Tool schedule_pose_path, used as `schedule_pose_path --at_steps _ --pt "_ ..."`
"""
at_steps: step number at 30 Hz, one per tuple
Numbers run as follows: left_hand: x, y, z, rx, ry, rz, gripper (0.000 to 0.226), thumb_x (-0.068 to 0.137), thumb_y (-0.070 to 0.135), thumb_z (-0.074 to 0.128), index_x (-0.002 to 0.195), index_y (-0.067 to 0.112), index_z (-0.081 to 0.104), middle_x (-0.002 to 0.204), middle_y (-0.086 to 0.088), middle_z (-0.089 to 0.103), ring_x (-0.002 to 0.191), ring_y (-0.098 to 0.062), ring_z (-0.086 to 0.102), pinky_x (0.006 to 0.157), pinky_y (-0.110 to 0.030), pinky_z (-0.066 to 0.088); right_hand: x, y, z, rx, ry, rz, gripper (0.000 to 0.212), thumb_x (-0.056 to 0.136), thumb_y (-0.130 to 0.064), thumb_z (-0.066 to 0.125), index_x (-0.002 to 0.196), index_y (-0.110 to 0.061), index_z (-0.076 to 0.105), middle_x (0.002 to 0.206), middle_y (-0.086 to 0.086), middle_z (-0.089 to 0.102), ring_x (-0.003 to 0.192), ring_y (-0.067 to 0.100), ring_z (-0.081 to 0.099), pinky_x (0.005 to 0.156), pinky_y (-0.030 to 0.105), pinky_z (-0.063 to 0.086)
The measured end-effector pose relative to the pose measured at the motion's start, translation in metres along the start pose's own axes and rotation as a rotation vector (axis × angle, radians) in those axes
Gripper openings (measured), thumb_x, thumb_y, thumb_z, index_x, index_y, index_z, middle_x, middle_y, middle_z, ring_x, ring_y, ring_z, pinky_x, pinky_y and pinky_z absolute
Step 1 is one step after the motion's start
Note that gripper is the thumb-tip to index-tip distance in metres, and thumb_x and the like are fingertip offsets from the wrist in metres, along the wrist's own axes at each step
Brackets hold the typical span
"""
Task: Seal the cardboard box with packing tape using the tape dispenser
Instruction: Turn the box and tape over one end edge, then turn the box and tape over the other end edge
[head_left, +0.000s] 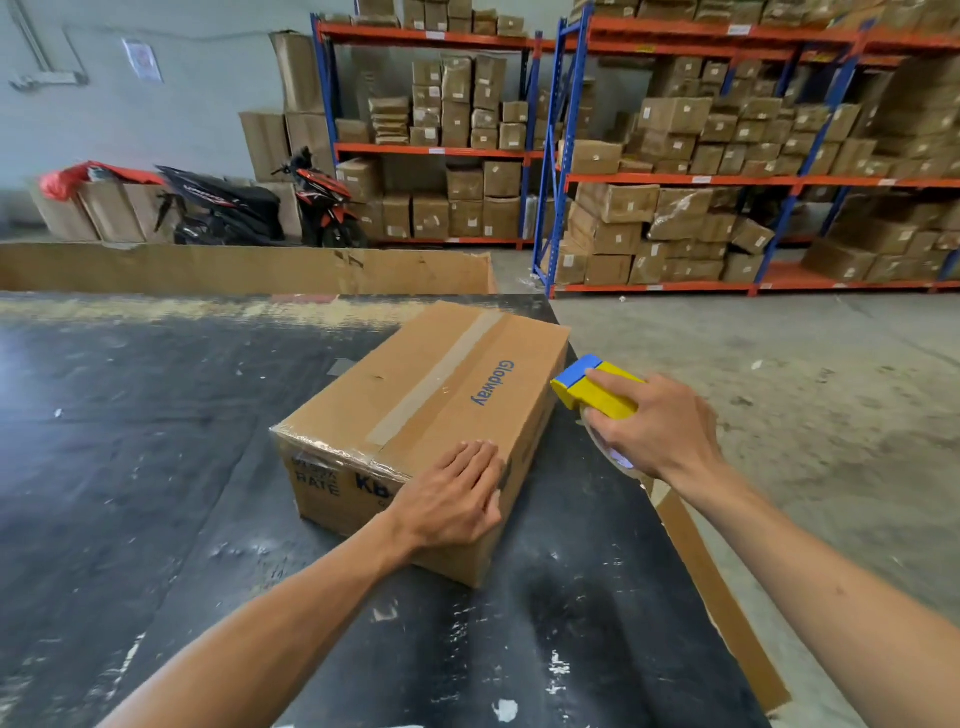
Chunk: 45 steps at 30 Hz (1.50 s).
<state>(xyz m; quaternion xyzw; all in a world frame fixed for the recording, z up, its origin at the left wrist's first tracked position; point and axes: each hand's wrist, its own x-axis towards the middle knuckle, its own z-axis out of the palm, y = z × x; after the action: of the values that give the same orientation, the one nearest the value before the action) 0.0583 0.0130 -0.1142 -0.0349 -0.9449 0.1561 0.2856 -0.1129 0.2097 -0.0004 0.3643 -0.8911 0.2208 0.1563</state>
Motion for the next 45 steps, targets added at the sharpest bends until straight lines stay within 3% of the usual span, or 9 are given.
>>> schedule_pose_path --at_steps 4,7,11,16,23,27,32,37,45 --pt "-0.017 -0.011 -0.025 -0.145 -0.053 -0.06 0.058 0.092 0.051 0.048 0.116 0.002 0.067 0.123 -0.017 0.067 0.112 -0.032 0.064 0.102 -0.041 0.048 0.006 -0.01 -0.003 0.042 0.022 -0.011 0.052 0.075 -0.059 0.056 0.127 -0.058 0.058 0.082 -0.004 0.055 0.089 0.026 0.061 0.07 0.03 0.037" --pt "0.02 0.018 -0.041 -0.147 -0.229 -0.361 0.066 0.091 0.067 0.034 0.108 0.009 0.058 0.113 -0.013 0.058 0.109 -0.034 0.054 0.106 -0.05 0.034 0.014 -0.014 -0.002 0.102 0.029 0.033 0.051 0.075 -0.058 0.058 0.127 -0.056 0.06 0.087 -0.001 0.064 0.09 0.027 0.062 0.071 0.033 0.043" --pt "0.06 0.039 -0.021 -0.093 -0.536 -0.726 0.085 0.097 0.062 0.031 0.153 0.0 0.017 0.159 -0.036 0.01 0.146 -0.055 0.009 0.114 -0.068 0.003 0.021 -0.011 -0.008 0.085 0.032 0.047 0.052 0.077 -0.059 0.058 0.128 -0.055 0.059 0.087 -0.002 0.066 0.085 0.025 0.06 0.067 0.033 0.044" --pt "0.036 0.024 -0.011 -0.014 -0.603 -0.603 0.057 0.104 0.016 0.029 0.153 -0.006 0.01 0.157 -0.041 0.007 0.142 -0.062 0.011 0.114 -0.071 0.01 0.017 -0.005 -0.012 0.165 -0.008 0.124 0.047 0.077 -0.053 0.067 0.123 -0.056 0.063 0.092 -0.001 0.073 0.085 0.024 0.061 0.07 0.035 0.049" --pt "-0.045 -0.089 -0.036 -0.072 -0.707 -0.276 0.073 0.105 0.05 0.028 0.159 0.013 -0.003 0.167 -0.016 -0.006 0.153 -0.038 -0.003 0.118 -0.04 -0.013 0.022 -0.033 -0.012 0.291 -0.056 0.11 0.046 0.077 -0.057 0.069 0.122 -0.053 0.065 0.095 -0.002 0.075 0.084 0.022 0.062 0.069 0.034 0.048" --pt "-0.048 -0.11 -0.045 -0.13 -0.608 -0.369 0.094 0.088 0.073 0.034 0.16 0.019 0.004 0.167 -0.01 0.012 0.152 -0.031 0.017 0.123 -0.05 0.01 0.026 -0.038 -0.013 0.421 -0.038 0.14 0.051 0.064 -0.064 0.069 0.114 -0.057 0.067 0.098 -0.01 0.076 0.089 0.018 0.065 0.081 0.039 0.055" --pt "0.017 -0.074 -0.011 -0.171 -0.573 -0.573 0.129 0.067 0.096 0.039 0.159 0.017 -0.006 0.165 -0.023 -0.009 0.152 -0.042 -0.006 0.119 -0.063 -0.003 0.025 -0.044 -0.012 0.483 -0.106 0.139 0.051 0.062 -0.065 0.07 0.112 -0.059 0.067 0.091 -0.012 0.076 0.083 0.015 0.068 0.078 0.04 0.057" --pt "0.021 -0.073 -0.001 -0.059 -0.645 -0.479 0.102 0.083 0.081 0.043 0.158 0.019 0.013 0.162 -0.02 0.017 0.146 -0.042 0.017 0.117 -0.057 0.016 0.017 -0.034 -0.017 0.509 -0.121 0.158 0.043 0.07 -0.055 0.076 0.112 -0.054 0.071 0.099 -0.016 0.075 0.086 0.009 0.066 0.071 0.027 0.049" --pt "-0.048 -0.14 -0.027 -0.338 -0.661 -0.17 0.095 0.082 0.08 0.047 0.157 0.037 0.007 0.167 -0.004 0.008 0.153 -0.028 0.007 0.123 -0.042 0.007 0.025 -0.035 -0.02 0.75 -0.128 0.264 0.042 0.063 -0.047 0.082 0.104 -0.053 0.074 0.1 -0.023 0.075 0.103 0.004 0.066 0.09 0.029 0.052"
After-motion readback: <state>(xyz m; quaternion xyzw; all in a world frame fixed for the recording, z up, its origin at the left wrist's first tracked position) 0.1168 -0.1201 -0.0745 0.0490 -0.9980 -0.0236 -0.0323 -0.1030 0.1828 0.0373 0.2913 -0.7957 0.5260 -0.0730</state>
